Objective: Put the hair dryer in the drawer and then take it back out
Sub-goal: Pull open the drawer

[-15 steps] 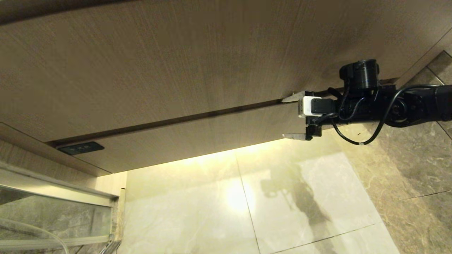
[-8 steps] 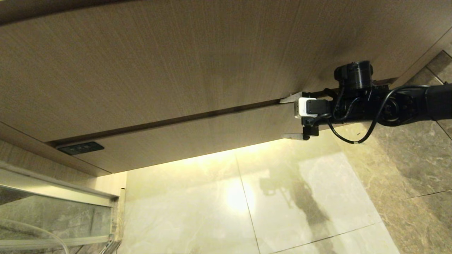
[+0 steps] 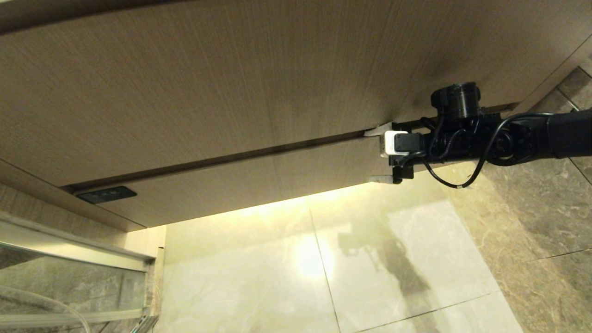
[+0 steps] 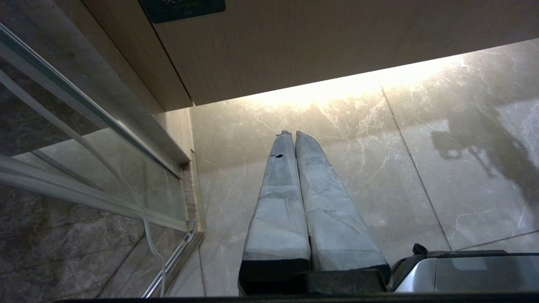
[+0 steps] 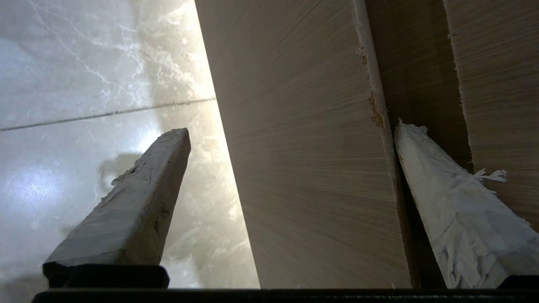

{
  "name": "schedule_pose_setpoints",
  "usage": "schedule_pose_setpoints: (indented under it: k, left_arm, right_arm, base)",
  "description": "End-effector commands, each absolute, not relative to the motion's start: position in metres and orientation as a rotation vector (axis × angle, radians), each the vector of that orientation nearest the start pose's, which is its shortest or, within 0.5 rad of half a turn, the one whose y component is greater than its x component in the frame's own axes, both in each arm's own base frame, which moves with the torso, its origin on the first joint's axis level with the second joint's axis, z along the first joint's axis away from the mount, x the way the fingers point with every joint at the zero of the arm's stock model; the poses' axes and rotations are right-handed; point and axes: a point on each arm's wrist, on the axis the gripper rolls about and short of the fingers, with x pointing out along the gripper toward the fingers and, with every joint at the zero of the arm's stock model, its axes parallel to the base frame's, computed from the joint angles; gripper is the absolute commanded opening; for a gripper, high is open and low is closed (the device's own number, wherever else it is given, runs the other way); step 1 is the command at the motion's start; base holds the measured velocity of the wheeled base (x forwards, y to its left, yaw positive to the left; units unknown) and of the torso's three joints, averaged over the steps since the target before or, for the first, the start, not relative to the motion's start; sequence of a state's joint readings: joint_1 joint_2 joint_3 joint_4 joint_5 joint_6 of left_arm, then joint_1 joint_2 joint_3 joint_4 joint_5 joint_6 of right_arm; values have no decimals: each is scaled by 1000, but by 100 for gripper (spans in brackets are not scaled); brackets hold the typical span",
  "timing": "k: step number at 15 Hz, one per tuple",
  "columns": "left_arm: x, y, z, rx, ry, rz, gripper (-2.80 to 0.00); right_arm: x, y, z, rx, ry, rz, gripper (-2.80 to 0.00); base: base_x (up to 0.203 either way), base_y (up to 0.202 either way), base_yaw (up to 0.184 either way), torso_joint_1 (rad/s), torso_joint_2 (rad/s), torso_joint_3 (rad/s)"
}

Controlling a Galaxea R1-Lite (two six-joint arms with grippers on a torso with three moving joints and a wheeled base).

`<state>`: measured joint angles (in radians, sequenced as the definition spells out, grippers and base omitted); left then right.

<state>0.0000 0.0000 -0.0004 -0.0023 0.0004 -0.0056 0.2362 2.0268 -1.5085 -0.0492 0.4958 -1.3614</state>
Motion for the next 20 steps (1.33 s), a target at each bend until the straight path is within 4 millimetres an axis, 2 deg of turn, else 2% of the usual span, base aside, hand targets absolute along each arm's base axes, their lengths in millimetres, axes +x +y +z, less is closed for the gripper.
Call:
schedule_pose_setpoints:
  k: [1,7,20]
  left_arm:
    - [-23,0,76,-6,-2,0,-280]
    - [-23,0,76,-6,-3,2,-280]
    - [-23,0,76,-6,-3,1,-280]
  right_arm:
    - [394,106,195,-1214,-18,952,0]
    - [386,100,191,-1231,213,960,0]
    - [374,92,183,-1213,328,982,0]
  base:
    - [0,0,0,0,0,0]
    - [0,0,0,0,0,0]
    - [0,0,0,0,0,0]
